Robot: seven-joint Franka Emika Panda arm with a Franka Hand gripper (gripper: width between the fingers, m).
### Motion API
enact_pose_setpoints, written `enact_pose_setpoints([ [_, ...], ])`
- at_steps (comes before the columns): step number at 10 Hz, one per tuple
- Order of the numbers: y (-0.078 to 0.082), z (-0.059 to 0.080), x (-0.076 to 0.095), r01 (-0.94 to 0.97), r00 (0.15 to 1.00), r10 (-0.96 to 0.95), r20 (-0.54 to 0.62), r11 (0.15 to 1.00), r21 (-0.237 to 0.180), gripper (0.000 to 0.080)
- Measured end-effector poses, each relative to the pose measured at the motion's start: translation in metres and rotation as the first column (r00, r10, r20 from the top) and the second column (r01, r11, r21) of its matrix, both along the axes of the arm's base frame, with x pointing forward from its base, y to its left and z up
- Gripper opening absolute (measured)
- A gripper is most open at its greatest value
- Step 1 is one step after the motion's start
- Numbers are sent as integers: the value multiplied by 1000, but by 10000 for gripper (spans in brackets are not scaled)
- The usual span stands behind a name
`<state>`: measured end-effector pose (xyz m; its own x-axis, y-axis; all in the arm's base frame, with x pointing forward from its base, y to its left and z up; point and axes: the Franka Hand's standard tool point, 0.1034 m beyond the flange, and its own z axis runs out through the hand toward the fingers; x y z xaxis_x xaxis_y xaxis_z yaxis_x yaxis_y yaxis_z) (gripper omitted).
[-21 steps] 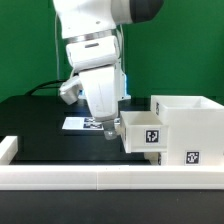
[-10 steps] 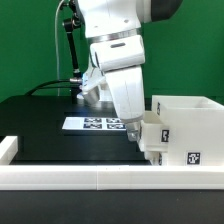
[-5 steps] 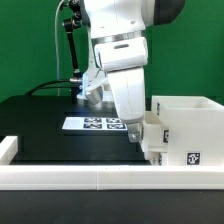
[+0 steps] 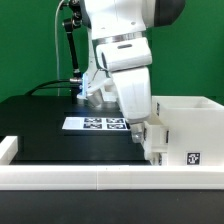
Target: Assemble drawer
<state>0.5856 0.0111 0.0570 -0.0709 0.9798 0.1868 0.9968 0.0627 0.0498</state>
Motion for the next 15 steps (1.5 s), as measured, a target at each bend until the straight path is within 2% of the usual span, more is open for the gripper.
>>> enact_pose_setpoints([
  [4, 2, -2, 2, 14, 1000, -14, -2, 1000, -21, 648],
  [10, 0, -1, 4, 0, 1000, 0, 4, 1000, -21, 648],
  [15, 10, -1, 5, 12, 1000, -12, 11, 999, -32, 648],
])
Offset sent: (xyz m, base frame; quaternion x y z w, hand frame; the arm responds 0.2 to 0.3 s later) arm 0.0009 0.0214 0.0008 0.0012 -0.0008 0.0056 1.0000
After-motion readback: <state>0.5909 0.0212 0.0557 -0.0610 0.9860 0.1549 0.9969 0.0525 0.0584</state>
